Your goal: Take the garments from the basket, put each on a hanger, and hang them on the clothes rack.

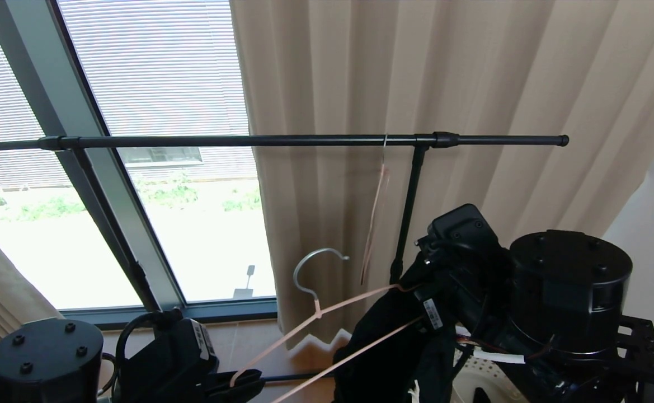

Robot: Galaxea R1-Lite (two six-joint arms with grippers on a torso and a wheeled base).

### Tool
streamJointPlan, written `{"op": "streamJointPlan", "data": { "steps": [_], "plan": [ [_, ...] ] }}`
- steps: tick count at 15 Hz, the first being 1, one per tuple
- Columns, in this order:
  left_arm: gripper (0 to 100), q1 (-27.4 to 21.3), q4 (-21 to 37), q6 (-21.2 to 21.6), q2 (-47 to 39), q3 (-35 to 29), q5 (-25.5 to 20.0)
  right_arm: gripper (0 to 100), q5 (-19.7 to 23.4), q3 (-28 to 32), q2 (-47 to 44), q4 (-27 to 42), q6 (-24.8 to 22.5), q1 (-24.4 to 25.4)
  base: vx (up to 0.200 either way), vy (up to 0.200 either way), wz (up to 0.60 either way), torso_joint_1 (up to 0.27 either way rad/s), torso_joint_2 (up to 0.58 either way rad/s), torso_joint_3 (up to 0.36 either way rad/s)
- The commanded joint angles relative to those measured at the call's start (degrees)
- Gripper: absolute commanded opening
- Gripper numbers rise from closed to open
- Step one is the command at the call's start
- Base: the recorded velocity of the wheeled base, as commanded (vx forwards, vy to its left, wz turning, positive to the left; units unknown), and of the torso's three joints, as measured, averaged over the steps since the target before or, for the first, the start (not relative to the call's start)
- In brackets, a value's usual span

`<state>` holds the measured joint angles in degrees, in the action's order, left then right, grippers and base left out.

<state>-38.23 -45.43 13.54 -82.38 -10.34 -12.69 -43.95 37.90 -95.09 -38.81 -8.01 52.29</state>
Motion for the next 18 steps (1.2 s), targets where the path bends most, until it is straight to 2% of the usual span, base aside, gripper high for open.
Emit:
{"op": "streamJointPlan", "data": {
  "steps": [1,4,5,6,9,13,18],
  "plan": [
    [0,0.0,-0.9,-0.5,-0.1,-0.1,1.1,0,0.0,2.5,0.2,2.9,-0.1,0.4,0.000,0.000,0.00,0.000,0.00,0.000],
    [0,-0.1,-2.6,-0.6,-0.1,-0.3,2.7,0,0.0,8.2,0.1,9.5,-0.1,1.2,0.000,0.000,0.00,0.000,0.00,0.000],
    [0,-0.1,-2.6,-0.6,-0.1,-0.3,2.7,0,0.0,8.2,0.1,9.5,-0.1,1.2,0.000,0.000,0.00,0.000,0.00,0.000],
    [0,-0.2,-2.7,-0.6,-0.1,-0.2,2.7,0,0.1,12.3,-0.5,13.5,0.2,1.9,0.000,0.000,0.00,0.000,0.00,0.000],
    [0,-0.3,-2.8,-0.6,-0.1,-0.2,4.5,0,0.1,16.9,-0.8,18.5,0.6,4.5,0.000,0.000,0.00,0.000,0.00,0.000],
    [0,-0.2,-3.8,-0.6,-0.9,-0.3,4.7,0,0.1,18.6,-1.5,19.2,2.7,6.5,0.000,0.000,0.00,0.000,0.00,0.000],
    [0,-0.1,-5.2,-1.2,-1.8,0.0,4.7,0,0.0,20.6,-3.6,19.2,6.2,11.4,0.000,0.000,0.00,0.000,0.00,0.000]
  ]
}}
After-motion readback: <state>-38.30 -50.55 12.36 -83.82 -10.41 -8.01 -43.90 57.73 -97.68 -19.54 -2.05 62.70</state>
